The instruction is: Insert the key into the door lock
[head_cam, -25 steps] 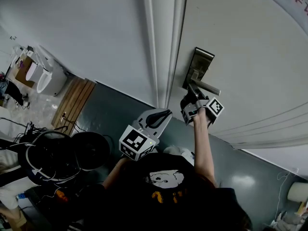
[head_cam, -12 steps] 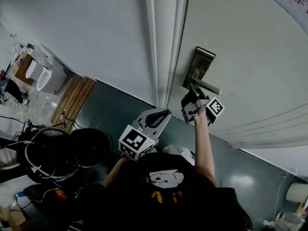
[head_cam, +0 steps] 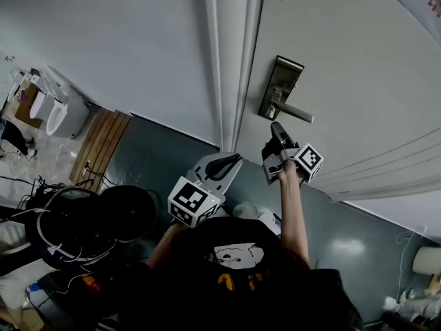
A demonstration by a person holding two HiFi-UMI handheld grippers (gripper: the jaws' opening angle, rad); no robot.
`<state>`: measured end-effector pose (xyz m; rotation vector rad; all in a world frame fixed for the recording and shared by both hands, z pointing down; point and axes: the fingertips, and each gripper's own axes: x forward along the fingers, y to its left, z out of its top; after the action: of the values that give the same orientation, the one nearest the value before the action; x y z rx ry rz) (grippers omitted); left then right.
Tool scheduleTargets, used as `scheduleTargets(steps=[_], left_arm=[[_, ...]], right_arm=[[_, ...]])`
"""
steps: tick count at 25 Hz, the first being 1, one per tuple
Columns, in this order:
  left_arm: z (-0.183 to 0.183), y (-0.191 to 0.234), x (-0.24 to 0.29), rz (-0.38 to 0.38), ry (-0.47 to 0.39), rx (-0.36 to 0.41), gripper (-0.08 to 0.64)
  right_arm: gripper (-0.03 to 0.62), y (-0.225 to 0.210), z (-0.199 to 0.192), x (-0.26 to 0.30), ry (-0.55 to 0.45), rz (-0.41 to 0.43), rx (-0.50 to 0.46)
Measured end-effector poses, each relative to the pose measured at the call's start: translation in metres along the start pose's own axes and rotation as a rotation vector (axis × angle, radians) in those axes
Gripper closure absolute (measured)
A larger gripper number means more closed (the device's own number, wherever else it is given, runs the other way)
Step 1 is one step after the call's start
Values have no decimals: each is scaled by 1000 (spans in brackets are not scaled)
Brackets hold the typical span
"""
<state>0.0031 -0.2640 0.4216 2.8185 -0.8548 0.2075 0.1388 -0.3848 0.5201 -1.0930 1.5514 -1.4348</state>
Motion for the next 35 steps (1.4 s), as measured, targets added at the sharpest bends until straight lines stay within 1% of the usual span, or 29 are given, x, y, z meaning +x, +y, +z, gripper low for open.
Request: scheduleTargets(steps=[7,11,14,18,21,24,29,32,35], left_arm=[[-13,-7,-14,-42,14,-13,534],[-20,-18,-24,-67,11,-25,534],[-26,-20,-22,-78,10,-33,534],[-31,-21,-19,-71,6,-54,534],[-31,-23,-21,-57,7,-56,534],[-32,-30,-23,-49,11,-55,534],[-31,-54,-23,-32,17,-41,534],[-30,-83,-27,-22,14,-37,534],[-30,-114,-27,-18,17,-41,534]], right_arm=[[552,15,-26,-33,8,-10,-101],[552,30,-49,-51,42,-11,-184],[552,36,-60,-55,76,-15,-251],[552,42,-69,-60,123,-26,-321],[552,53,-80,-65,161,-11,-368],[552,63,-89,-76,183,11,-375],[552,71,-94,-112,206,29,-400],[552,71,-93,-149,216,3,-434],[552,74,-87,-183,224,5,-465]])
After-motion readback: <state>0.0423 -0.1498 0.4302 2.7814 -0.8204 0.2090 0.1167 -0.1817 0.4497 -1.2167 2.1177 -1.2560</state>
